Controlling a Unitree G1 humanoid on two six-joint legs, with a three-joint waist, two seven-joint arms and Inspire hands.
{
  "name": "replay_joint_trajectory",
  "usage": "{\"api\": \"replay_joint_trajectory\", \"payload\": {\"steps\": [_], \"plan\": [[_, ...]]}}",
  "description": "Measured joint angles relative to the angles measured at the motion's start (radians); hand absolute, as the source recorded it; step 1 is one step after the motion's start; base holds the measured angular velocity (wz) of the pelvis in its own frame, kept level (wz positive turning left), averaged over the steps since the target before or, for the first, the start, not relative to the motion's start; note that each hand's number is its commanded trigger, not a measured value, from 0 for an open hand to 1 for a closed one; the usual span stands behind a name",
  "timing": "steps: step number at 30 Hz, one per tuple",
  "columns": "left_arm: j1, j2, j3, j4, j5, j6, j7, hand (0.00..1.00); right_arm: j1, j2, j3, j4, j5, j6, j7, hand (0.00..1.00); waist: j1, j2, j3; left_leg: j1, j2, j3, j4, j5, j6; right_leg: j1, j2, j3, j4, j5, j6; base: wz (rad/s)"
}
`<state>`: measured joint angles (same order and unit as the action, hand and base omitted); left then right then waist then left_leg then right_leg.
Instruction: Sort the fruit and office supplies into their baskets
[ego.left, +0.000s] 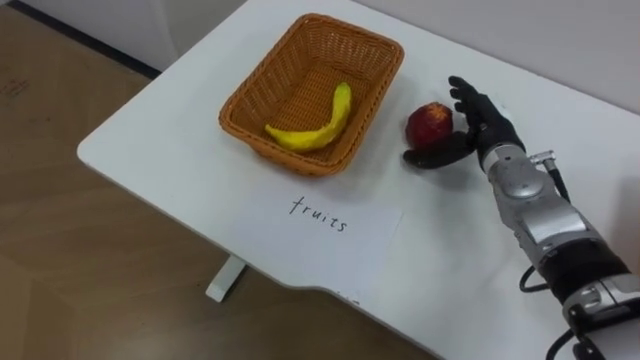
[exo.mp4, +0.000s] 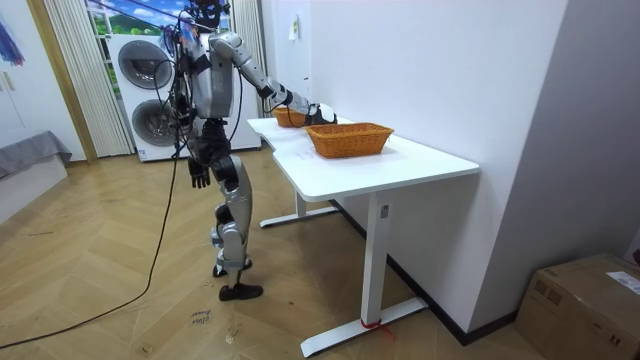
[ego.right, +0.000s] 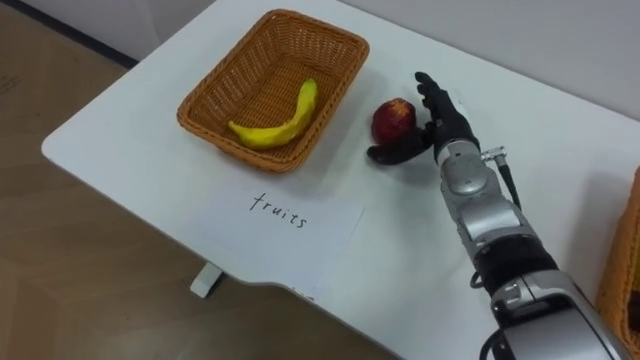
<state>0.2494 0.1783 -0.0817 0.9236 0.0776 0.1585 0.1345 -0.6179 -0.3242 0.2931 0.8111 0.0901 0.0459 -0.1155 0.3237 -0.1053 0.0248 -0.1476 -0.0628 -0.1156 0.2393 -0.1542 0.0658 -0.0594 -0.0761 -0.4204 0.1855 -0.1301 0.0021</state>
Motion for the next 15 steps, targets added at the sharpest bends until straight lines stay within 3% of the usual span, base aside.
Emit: {"api": "replay_joint_trajectory", "payload": {"steps": [15], "plan": [[0.000,0.010,0.000,0.004,-0.006,0.000,0.001,0.00,-0.001,0.005,0.001,0.001,-0.022,0.000,0.008,0.00,0.023,-0.007,0.0029,-0.001,-0.001,-0.008,-0.001,0.000,-0.001,0.005,0.000,-0.007,0.000,0.000,0.000,0.01]]}}
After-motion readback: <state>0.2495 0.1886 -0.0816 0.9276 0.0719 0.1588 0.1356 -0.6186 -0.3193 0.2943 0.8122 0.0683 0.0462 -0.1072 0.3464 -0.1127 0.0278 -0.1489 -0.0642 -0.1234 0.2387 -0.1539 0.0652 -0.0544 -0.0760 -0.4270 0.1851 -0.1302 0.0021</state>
